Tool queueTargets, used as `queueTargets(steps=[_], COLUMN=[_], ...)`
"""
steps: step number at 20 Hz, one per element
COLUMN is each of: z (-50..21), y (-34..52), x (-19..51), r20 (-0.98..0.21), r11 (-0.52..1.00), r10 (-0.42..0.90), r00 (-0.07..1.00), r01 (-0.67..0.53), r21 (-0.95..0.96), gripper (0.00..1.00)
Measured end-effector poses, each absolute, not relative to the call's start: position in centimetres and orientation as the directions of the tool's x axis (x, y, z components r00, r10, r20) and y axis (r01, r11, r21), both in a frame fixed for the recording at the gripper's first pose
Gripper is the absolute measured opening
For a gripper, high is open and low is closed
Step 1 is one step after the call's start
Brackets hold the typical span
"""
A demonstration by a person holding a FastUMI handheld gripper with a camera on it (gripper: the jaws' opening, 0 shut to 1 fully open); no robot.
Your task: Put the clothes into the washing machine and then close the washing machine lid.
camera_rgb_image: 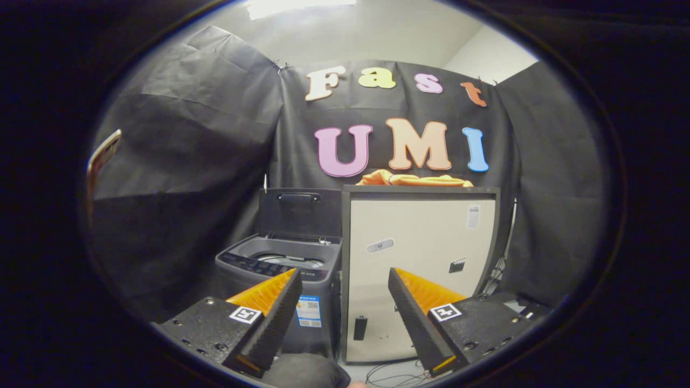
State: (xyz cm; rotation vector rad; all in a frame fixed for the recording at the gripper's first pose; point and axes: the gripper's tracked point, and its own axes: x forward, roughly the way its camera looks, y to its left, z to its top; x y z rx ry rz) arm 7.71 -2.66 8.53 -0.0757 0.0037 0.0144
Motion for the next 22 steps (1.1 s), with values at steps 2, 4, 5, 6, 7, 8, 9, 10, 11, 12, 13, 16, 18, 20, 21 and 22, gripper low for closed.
queueTargets(steps=[2,4,5,6,7,8,9,10,11,12,13,16,18,20,21,22], z=[9.5,11.1,12.0,13.0,13.7,14.5,15.4,16.2,16.7,17.2,17.8,19.7,21.0,22.0,22.4,22.7], y=[-3.2,-3.2,-3.1,-3.0,-3.1,-3.1,-3.2,-3.4,-3.7,-3.9,-4.0,-4.7,-5.3,-5.8,-6.2,-6.4], x=[8.9,10.1,10.8,11.4,12.1,12.7,13.3,14.0,14.7,15.4,16.1,18.7,20.3,22.0,23.0,23.9], r20=[-0.018,-0.015,-0.008,-0.004,-0.005,-0.008,-0.007,-0.005,-0.012,-0.020,-0.020,-0.029,-0.029,-0.042,-0.051,-0.058], r11=[0.997,0.998,0.998,0.999,0.999,0.999,0.998,0.998,0.997,0.996,0.996,0.994,0.993,0.993,0.993,0.993], r10=[0.017,0.024,0.030,0.036,0.040,0.041,0.043,0.042,0.034,0.027,0.026,0.013,-0.002,-0.017,-0.020,-0.023], r00=[1.000,1.000,1.000,0.999,0.999,0.999,0.999,0.999,0.999,0.999,0.999,1.000,1.000,0.999,0.998,0.998], r01=[-0.019,-0.025,-0.031,-0.036,-0.040,-0.041,-0.043,-0.042,-0.035,-0.028,-0.028,-0.016,-0.002,0.012,0.014,0.016], r21=[-0.081,-0.063,-0.051,-0.039,-0.031,-0.029,-0.036,-0.052,-0.069,-0.081,-0.088,-0.110,-0.116,-0.116,-0.117,-0.121], gripper=[0.98,0.98,0.98,0.98,0.98,0.98,0.98,0.98,0.98,0.98,0.98,0.98,0.98,0.98,0.98,0.98])
